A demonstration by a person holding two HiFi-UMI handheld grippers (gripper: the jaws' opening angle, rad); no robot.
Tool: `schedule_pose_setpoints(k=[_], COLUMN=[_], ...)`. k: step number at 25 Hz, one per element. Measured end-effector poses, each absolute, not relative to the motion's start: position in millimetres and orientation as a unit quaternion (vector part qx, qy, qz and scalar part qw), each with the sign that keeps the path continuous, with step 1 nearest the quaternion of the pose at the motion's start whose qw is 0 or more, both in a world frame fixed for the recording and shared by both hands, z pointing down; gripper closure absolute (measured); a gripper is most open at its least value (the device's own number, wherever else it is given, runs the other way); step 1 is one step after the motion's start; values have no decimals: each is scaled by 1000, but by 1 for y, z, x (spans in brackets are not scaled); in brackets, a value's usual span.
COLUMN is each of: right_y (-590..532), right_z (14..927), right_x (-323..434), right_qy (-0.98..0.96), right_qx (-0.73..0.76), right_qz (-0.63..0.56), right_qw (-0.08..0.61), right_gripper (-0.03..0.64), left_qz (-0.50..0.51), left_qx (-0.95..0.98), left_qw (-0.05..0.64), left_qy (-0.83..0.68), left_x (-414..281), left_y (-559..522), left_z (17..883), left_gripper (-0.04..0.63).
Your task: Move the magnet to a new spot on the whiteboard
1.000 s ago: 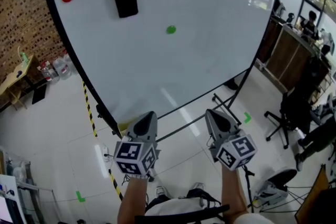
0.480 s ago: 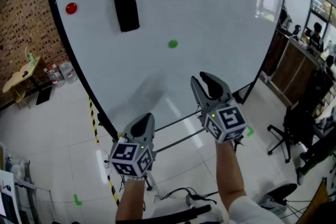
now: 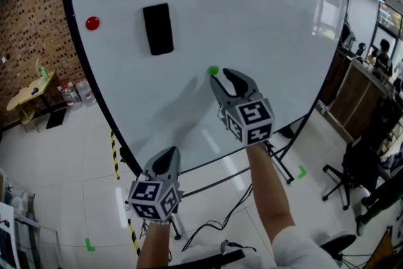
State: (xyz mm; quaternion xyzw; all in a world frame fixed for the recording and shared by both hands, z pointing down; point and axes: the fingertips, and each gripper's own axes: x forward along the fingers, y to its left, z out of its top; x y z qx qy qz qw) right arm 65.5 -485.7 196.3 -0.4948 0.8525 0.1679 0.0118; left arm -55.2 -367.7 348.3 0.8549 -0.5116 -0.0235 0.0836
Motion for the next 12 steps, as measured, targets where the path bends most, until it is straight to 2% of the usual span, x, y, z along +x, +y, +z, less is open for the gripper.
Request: schedule_pose_setpoints(k=[12], right_y=[-520], right_z=[210], right_x=[57], right_qy=[841], right_qx=[-515], right_qz=[163], right_qw=[-32], right_gripper=[437], left_qz=[-22], left_qx=[847], left_qw=[92], left_qy=[-523], left_x=[-62], left_y=[-366], left_z=[358], left_gripper=[604])
